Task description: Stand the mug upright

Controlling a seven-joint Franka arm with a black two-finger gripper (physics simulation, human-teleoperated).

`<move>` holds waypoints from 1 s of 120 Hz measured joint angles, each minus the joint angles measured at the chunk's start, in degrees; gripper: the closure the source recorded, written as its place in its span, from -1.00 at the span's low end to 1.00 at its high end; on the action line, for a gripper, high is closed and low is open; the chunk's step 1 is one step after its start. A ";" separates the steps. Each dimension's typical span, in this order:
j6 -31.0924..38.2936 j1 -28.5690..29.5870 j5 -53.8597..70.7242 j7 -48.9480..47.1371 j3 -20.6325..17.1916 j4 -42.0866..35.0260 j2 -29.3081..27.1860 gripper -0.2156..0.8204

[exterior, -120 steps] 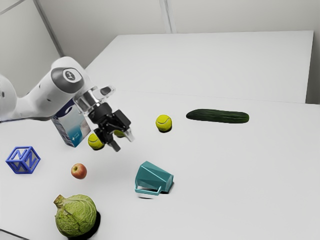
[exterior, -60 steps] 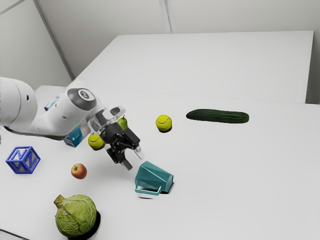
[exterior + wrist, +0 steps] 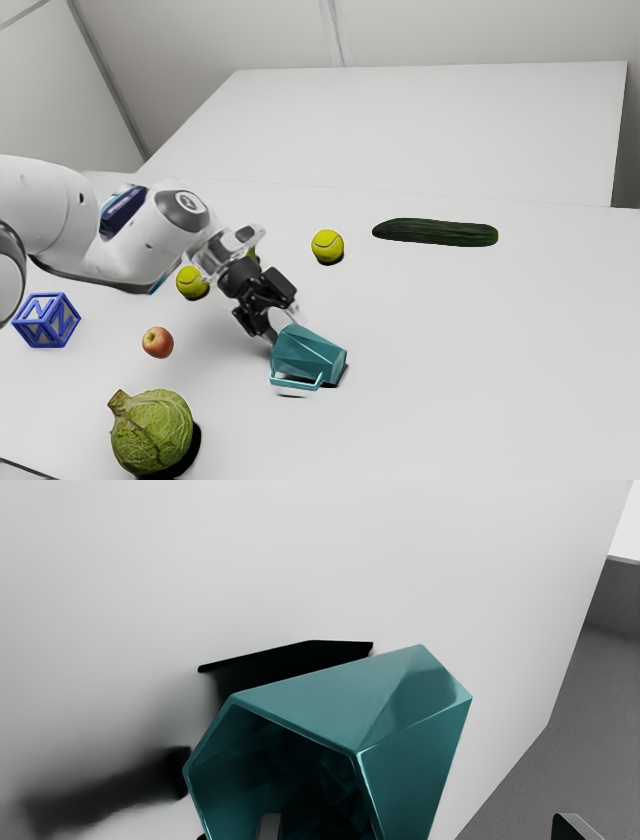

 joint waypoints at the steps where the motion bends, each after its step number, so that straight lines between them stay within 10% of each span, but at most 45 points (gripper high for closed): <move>1: 0.05 -0.03 -0.11 0.05 -0.07 -0.03 0.00 -0.54; 23: 1.21 -0.69 -2.09 0.59 -1.39 -1.52 -0.81 -0.38; 63: 4.21 -0.76 -3.12 -0.64 -2.45 -2.88 -3.91 0.69; 120: 4.85 -0.81 -0.07 -3.97 -2.95 0.02 -6.78 0.91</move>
